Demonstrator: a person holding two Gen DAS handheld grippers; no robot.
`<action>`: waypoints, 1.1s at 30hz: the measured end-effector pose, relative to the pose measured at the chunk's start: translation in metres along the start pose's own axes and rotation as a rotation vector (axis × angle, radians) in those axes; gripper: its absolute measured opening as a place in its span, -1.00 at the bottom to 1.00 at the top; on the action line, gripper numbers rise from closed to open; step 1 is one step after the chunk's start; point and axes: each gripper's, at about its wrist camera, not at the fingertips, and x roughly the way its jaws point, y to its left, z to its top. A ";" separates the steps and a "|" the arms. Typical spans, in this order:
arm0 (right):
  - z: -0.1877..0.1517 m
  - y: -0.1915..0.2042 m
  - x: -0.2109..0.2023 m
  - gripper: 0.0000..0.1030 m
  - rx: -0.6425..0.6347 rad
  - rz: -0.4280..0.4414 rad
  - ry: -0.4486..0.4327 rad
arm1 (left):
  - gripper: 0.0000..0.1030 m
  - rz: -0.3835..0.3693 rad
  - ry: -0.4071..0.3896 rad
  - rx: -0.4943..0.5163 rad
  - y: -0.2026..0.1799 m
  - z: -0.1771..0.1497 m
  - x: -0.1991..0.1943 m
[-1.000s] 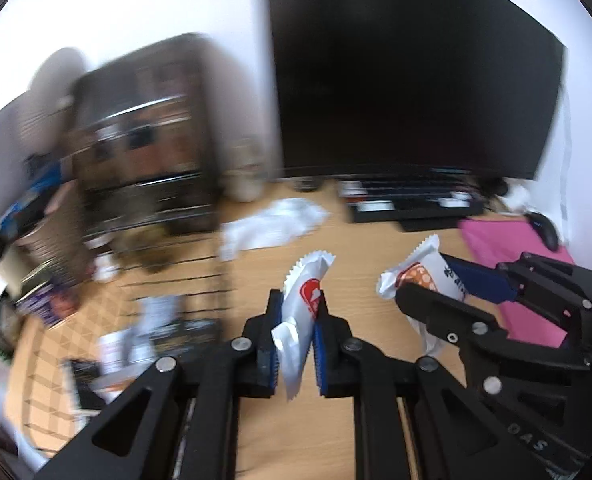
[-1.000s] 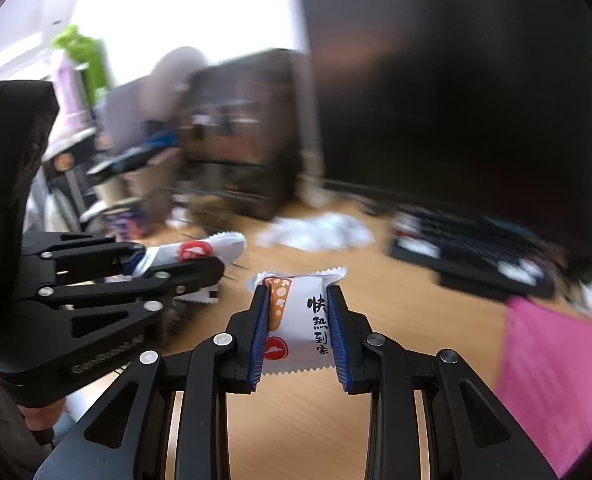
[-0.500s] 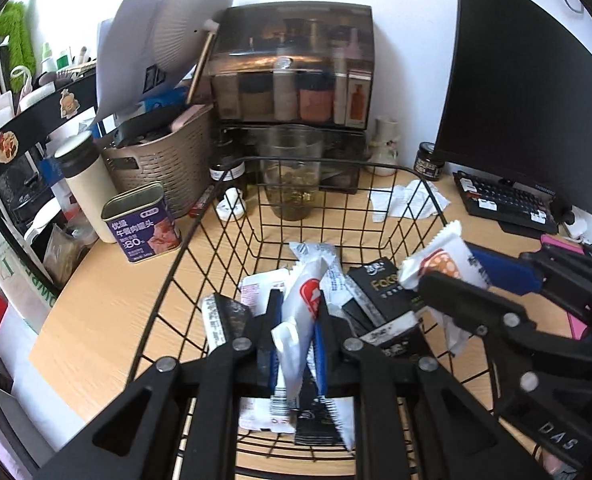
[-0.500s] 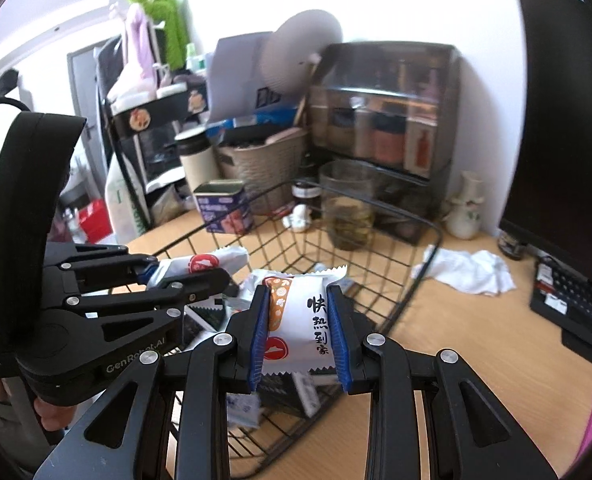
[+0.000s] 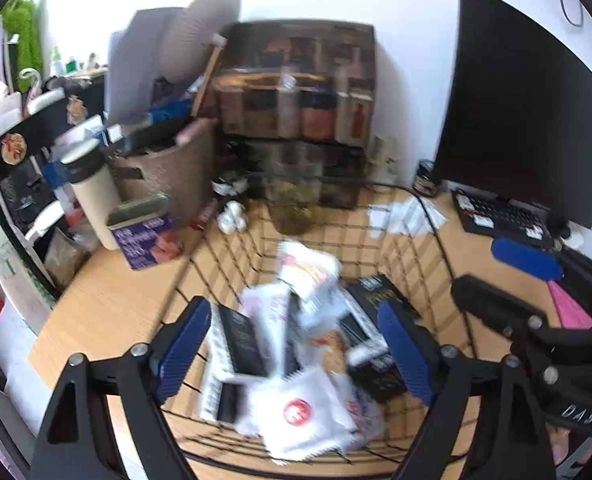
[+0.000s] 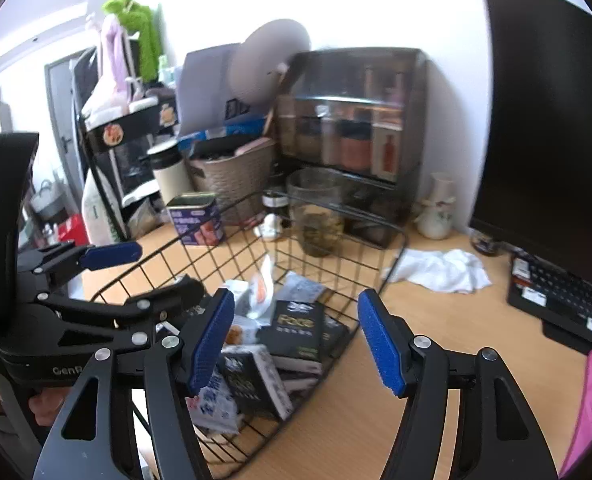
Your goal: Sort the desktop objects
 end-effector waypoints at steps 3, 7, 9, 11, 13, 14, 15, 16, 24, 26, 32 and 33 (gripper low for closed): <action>-0.011 -0.014 -0.021 0.23 0.010 -0.075 0.005 | 0.68 -0.058 0.010 0.030 -0.020 -0.005 -0.004; -0.032 -0.035 -0.050 0.24 0.037 -0.202 0.026 | 0.68 -0.119 0.019 0.087 -0.061 -0.016 -0.011; -0.047 -0.048 -0.067 0.24 0.071 -0.274 0.054 | 0.68 -0.176 0.031 0.109 -0.081 -0.023 -0.015; -0.063 -0.059 -0.085 0.24 0.110 -0.351 0.085 | 0.68 -0.215 0.043 0.136 -0.102 -0.030 -0.019; -0.080 -0.068 -0.107 0.24 0.149 -0.393 0.089 | 0.68 -0.251 0.048 0.166 -0.123 -0.039 -0.024; -0.089 -0.073 -0.117 0.24 0.173 -0.402 0.085 | 0.68 -0.264 0.049 0.176 -0.131 -0.042 -0.027; -0.097 -0.077 -0.128 0.24 0.201 -0.411 0.082 | 0.68 -0.283 0.051 0.186 -0.141 -0.048 -0.031; -0.103 -0.080 -0.135 0.24 0.219 -0.418 0.081 | 0.68 -0.294 0.055 0.195 -0.148 -0.052 -0.034; -0.137 -0.091 -0.182 0.24 0.269 -0.478 0.064 | 0.68 -0.321 0.037 0.266 -0.181 -0.075 -0.058; -0.137 -0.088 -0.186 0.24 0.254 -0.490 0.048 | 0.68 -0.326 0.026 0.265 -0.182 -0.075 -0.062; -0.135 -0.093 -0.175 0.24 0.263 -0.485 0.060 | 0.68 -0.306 0.017 0.253 -0.180 -0.074 -0.059; -0.136 -0.095 -0.173 0.24 0.267 -0.487 0.065 | 0.68 -0.303 0.022 0.253 -0.179 -0.073 -0.056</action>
